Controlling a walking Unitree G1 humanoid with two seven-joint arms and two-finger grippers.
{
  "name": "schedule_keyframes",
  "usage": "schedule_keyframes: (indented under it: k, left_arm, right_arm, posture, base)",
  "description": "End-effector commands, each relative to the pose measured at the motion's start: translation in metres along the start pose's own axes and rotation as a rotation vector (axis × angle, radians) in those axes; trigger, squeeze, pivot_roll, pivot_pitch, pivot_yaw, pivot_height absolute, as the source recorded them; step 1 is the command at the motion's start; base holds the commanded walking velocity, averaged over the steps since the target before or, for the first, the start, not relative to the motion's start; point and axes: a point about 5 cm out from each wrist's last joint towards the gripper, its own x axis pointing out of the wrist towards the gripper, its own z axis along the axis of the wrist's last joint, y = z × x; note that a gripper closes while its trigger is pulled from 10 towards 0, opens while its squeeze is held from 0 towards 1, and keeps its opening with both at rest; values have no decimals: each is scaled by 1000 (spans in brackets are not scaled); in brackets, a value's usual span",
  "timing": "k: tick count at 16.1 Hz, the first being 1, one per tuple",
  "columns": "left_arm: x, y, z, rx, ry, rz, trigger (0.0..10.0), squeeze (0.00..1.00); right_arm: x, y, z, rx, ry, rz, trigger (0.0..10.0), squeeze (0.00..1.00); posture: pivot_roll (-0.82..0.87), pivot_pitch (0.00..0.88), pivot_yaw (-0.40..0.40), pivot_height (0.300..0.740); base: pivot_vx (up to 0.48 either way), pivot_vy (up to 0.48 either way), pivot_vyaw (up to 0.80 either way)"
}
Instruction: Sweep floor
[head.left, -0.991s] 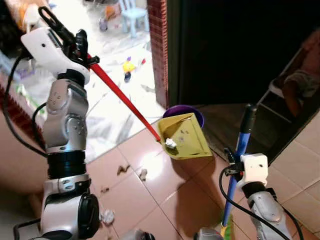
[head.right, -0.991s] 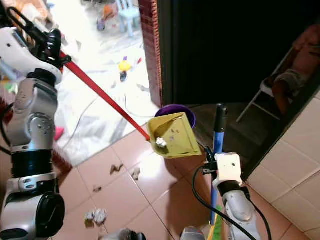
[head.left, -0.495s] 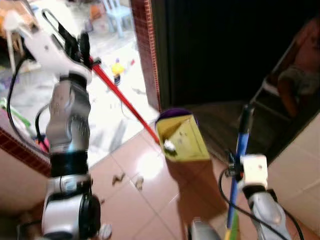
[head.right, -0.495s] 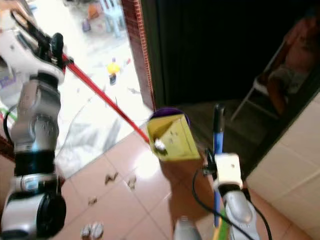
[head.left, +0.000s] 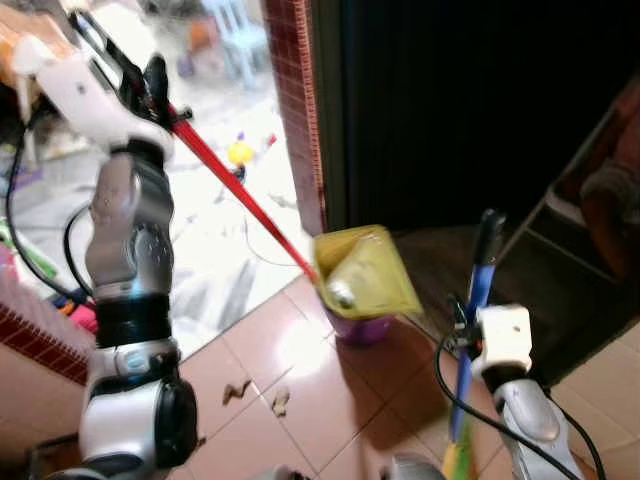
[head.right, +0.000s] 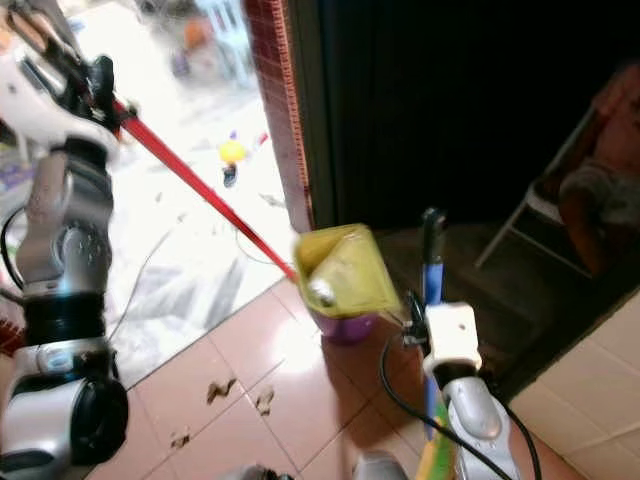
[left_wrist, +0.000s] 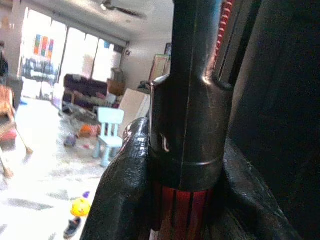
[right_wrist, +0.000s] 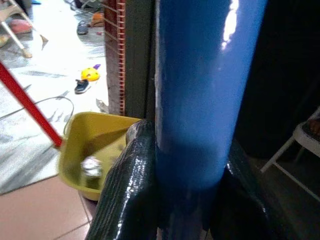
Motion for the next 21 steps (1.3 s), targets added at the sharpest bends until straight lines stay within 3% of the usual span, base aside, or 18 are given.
schedule_keyframes:
  k: [1, 4, 6, 9, 10, 12, 21]
  left_arm:
    - [8, -11, 25, 53, -135, -46, 10000, 0]
    - [9, -8, 23, 84, -164, -55, 10000, 0]
    - [9, -14, 22, 133, -190, -90, 10000, 0]
    - [10, -36, 27, 214, -256, -209, 10000, 0]
    - [9, -51, 29, 263, -273, -310, 10000, 0]
    - [5, -64, 27, 301, -280, -410, 10000, 0]
    - [-5, -79, 20, 243, -278, -401, 10000, 0]
  right_arm:
    - [1, -2, 3, -6, -12, -1, 10000, 0]
    - [2, -1, 3, -4, -16, 4, 10000, 0]
    - [3, 0, 4, -3, -22, 7, 10000, 0]
    - [4, 0, 5, -3, -27, 8, 10000, 0]
    - [4, -1, 5, -4, -27, 7, 10000, 0]
    - [5, -2, 5, -5, -27, 3, 10000, 0]
    - [10, 2, 5, 4, -35, 0, 10000, 0]
  posture:
    - [-184, 0, 129, 740]
    - [-188, 0, 126, 740]
    - [-189, 0, 126, 740]
    - [-192, 0, 123, 740]
    - [-190, 0, 124, 740]
    - [-185, 0, 128, 740]
    - [-174, 0, 131, 740]
  base:
    - [0, 0, 0]
    - [0, 0, 0]
    - [0, 0, 0]
    - [0, 0, 0]
    - [0, 0, 0]
    - [0, 0, 0]
    - [0, 0, 0]
